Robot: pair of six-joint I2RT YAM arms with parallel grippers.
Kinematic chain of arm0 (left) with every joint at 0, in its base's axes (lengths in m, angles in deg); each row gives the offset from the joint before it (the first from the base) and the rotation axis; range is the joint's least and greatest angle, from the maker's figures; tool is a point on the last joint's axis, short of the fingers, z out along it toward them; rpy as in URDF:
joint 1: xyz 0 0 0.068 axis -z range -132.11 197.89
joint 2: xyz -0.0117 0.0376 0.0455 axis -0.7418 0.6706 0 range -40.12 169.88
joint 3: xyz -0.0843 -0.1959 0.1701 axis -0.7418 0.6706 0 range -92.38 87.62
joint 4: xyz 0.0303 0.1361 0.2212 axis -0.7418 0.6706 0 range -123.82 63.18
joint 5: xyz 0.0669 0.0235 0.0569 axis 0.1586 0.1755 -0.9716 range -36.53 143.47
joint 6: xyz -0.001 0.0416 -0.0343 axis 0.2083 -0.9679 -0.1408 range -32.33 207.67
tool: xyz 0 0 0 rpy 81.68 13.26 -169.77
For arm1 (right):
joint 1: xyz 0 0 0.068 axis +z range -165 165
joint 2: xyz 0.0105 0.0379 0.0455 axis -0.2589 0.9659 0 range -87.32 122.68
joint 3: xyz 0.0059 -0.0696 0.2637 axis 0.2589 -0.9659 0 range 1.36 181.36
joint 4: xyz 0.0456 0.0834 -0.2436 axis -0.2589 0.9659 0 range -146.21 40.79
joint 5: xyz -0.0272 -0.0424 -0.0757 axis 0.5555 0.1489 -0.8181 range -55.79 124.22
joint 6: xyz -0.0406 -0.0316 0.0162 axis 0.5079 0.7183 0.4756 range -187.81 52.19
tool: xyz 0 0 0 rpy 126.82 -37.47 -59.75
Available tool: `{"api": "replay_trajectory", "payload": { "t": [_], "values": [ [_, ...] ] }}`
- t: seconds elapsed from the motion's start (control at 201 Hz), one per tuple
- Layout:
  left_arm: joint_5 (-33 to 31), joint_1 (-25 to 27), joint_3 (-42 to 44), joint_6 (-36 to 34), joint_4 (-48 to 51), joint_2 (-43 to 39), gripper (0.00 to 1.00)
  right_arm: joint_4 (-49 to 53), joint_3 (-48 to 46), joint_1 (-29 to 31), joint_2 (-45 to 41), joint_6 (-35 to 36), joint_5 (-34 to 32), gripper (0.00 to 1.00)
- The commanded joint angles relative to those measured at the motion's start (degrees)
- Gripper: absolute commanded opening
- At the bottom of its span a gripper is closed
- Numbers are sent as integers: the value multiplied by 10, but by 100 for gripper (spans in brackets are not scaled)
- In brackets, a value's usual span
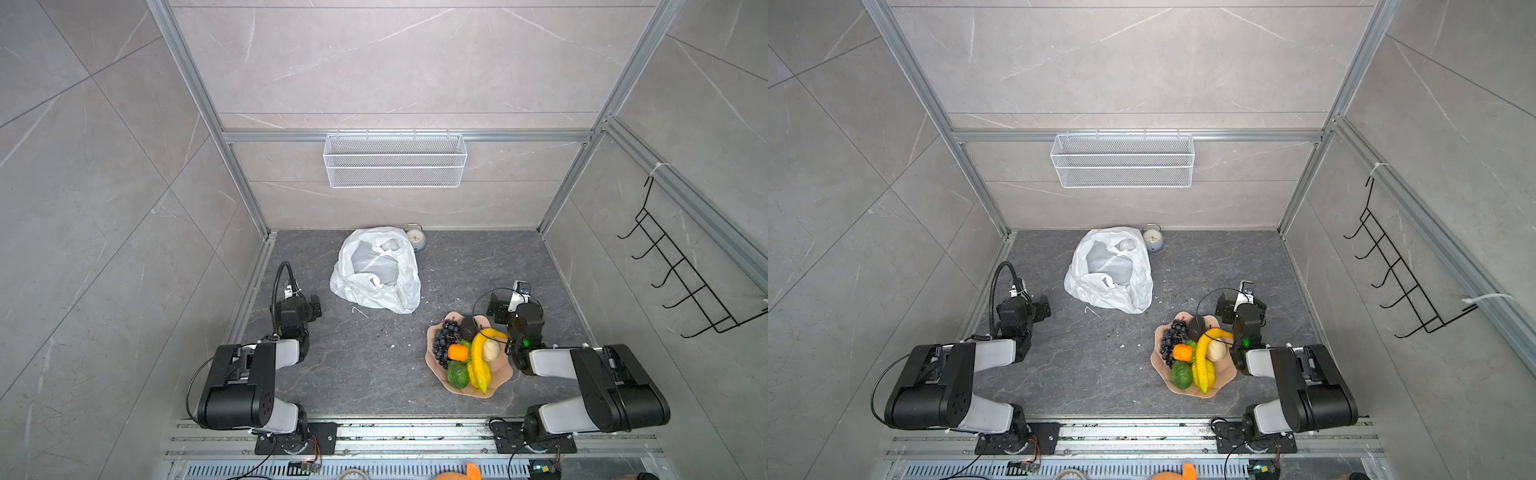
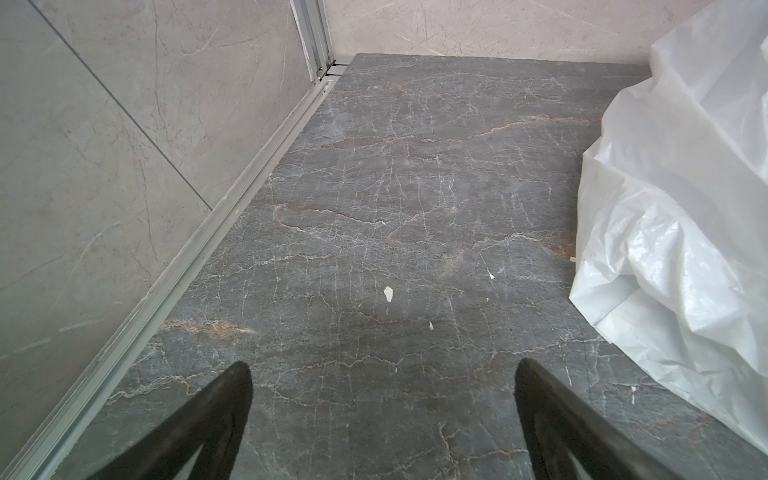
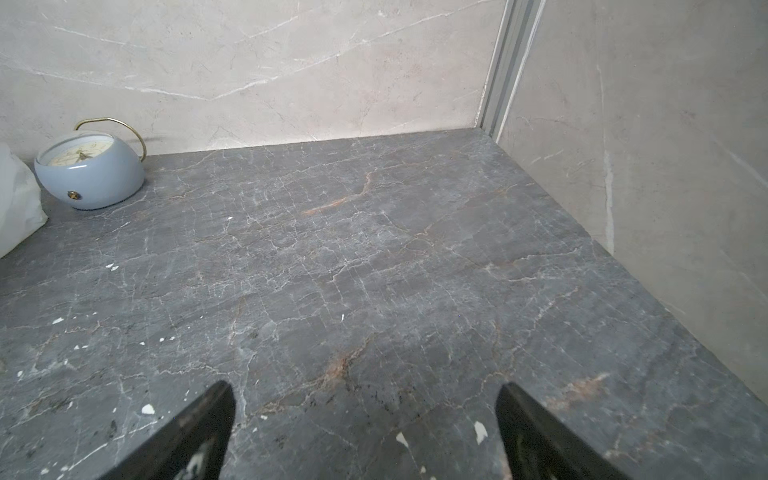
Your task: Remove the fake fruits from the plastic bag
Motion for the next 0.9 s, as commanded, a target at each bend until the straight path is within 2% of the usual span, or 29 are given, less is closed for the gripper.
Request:
{"api": "replay_trajectory", "payload": {
  "t": [0.0,0.025,0.095,0.169,0.891],
  "values": [
    [2,-2,-11,8,-12,2,100,-4,8,-1,7,8,9,100],
    [2,-2,-11,9,-11,2,100,15,13,-1,3,6,6,100],
    [2,-2,-12,9,-11,2,100,-11,17,2,21,12,1,100],
    [2,-2,-11,8,-11,2,100,45,37,10,12,14,-11,100],
    [2,-1,-11,8,-11,2,100,35,35,13,15,16,-14,100]
  ]
}}
